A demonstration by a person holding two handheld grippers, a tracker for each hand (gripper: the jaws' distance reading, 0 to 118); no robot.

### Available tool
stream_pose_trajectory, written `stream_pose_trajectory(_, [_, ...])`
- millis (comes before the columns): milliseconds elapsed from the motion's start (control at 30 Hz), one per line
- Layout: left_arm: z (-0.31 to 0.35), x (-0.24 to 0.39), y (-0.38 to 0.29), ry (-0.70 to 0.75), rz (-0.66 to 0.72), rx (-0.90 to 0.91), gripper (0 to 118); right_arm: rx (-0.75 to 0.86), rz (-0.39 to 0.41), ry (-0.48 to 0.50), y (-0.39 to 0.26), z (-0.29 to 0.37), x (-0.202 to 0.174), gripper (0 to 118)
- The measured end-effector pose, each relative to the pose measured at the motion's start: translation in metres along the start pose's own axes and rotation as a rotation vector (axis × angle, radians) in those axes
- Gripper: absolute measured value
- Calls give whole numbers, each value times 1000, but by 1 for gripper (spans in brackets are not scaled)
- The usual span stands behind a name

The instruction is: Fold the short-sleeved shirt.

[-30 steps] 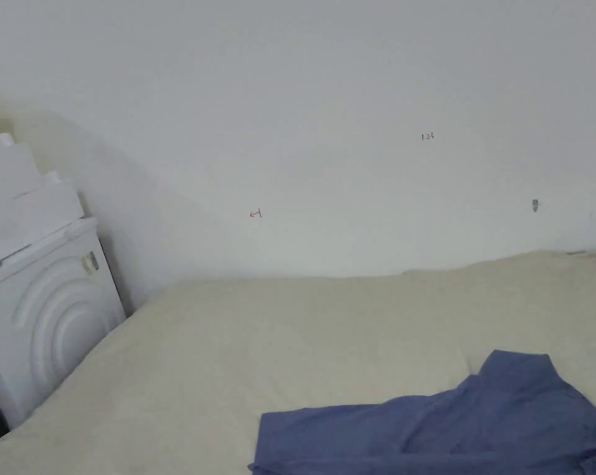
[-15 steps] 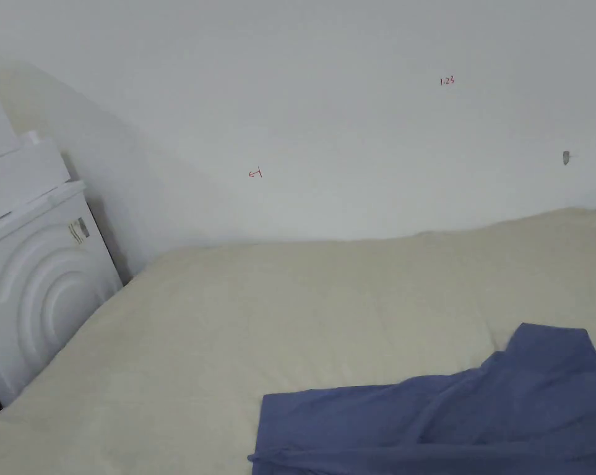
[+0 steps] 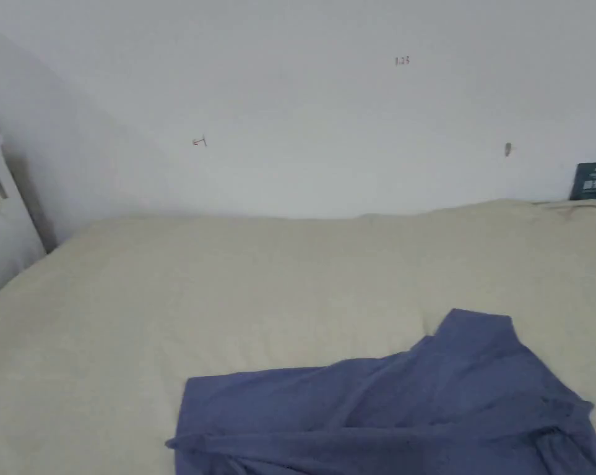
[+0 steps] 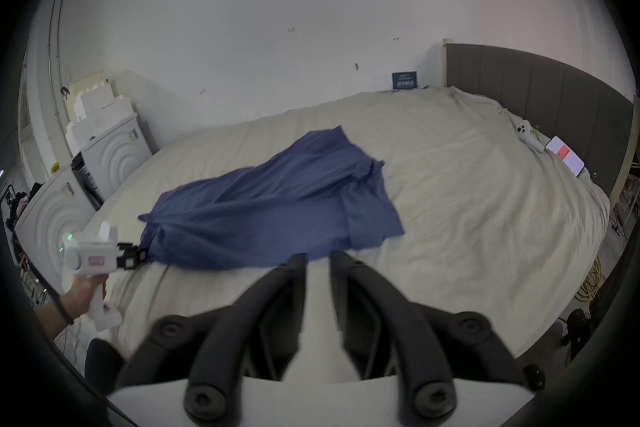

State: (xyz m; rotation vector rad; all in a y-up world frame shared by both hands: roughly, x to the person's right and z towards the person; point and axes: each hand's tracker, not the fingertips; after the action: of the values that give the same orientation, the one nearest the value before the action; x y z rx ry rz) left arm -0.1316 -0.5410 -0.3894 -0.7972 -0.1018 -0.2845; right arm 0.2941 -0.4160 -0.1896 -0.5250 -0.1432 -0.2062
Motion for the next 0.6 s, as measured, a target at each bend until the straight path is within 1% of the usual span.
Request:
stream_pose_trajectory(67, [-3,-6,1,-22,8,-23,12,-33,-57,32,11,-28,7,78])
stream_pose_trajectory(100, [-2,-9,3,-38,40,-28,12,-95,-95,52,14,-50,14,96])
stream_pose_trajectory(133, [-2,-12,4,-45,54,-31,12,-145,-128,50,17,-72,22,97])
stream_pose_trajectory(167, [-1,-14,3,-50,50,-29,12,-162,-136,40,18,-93,29,97])
stream_pose_trajectory(200, [-1,-15,1,-57,46,-24,12,-149,-115,30,19,-109,32,97])
stream_pose_trajectory(267, [-3,-17,-4,-68,55,-8,12,-143,-57,-65,22,-137,37,97])
stream_pose_trajectory(300, [-3,-18,-4,-71,65,-6,12,-136,-45,-81,22,-150,41,97])
stream_pose_trajectory(333, [-3,-18,-3,-73,74,-8,12,-183,-29,-96,22,-169,47,97])
stream_pose_trajectory(367, [-4,-18,-2,-73,76,-12,12,-235,-26,-150,20,-185,50,97])
stream_pose_trajectory(433, [-4,-16,-1,-69,73,-17,12,-221,-7,-197,5,-206,58,97])
stream_pose_trajectory(467, [-3,-15,-1,-66,73,-17,12,-226,-5,-190,-6,-214,62,97])
stream_pose_trajectory(500, [-3,-15,-3,-63,76,-12,12,-256,3,-187,-20,-221,65,100])
stream_pose_trajectory(533, [-4,-14,-5,-62,81,-4,12,-230,-17,-171,-26,-221,65,101])
stream_pose_trajectory(567, [-4,-14,-6,-61,84,1,12,-195,-7,-171,-19,-209,61,101])
stream_pose_trajectory(600, [-4,-15,-7,-63,89,8,12,-217,-5,-178,-13,-212,60,103])
